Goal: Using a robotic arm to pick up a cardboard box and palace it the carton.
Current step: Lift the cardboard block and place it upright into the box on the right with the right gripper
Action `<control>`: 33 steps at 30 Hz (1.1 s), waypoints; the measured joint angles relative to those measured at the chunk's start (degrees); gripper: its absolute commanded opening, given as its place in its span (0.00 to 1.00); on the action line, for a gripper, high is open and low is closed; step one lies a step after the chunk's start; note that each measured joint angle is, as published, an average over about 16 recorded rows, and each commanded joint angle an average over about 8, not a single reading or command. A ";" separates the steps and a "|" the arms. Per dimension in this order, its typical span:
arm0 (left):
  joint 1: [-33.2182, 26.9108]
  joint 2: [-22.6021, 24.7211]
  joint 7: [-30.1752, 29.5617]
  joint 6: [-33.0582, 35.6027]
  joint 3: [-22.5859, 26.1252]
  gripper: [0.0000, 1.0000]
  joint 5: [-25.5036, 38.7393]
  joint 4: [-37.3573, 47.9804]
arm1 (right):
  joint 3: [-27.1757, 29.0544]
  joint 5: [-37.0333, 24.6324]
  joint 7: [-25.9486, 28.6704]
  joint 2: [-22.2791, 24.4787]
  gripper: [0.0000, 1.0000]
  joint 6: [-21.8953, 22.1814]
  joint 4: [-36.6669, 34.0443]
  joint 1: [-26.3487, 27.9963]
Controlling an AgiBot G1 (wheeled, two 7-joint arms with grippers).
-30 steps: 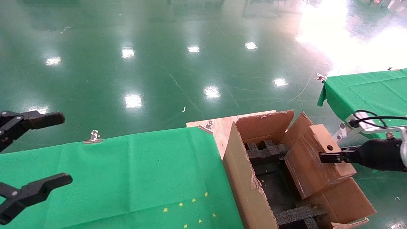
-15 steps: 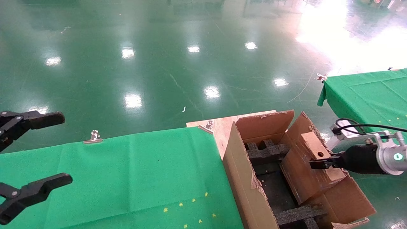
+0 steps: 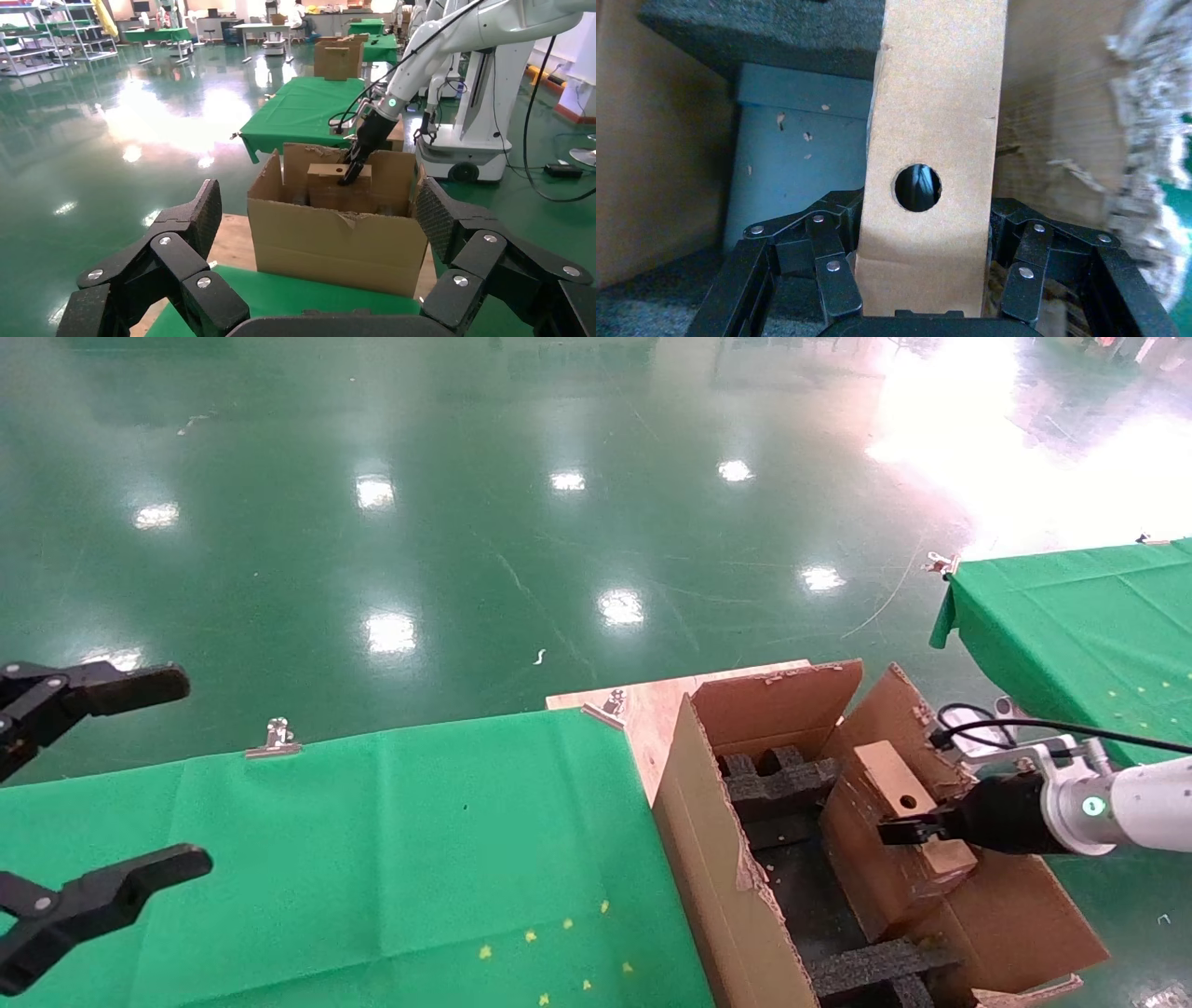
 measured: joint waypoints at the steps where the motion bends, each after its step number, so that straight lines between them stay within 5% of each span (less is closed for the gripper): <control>1: 0.00 0.00 0.00 0.00 0.00 1.00 0.00 0.00 | 0.01 0.13 -0.34 -0.44 0.00 0.08 -0.65 -0.23; 18: 0.00 0.00 0.00 0.00 0.00 1.00 0.00 0.00 | 0.53 2.46 -5.41 -6.65 0.02 0.31 -10.32 -3.58; 26: 0.01 -0.01 0.00 -0.01 0.00 1.00 0.00 0.01 | 0.74 3.15 -6.62 -8.20 0.96 0.15 -12.70 -4.45; 33: 0.01 -0.01 0.00 -0.01 0.00 1.00 -0.01 0.02 | 0.76 3.30 -6.82 -8.45 1.00 -0.03 -13.06 -4.59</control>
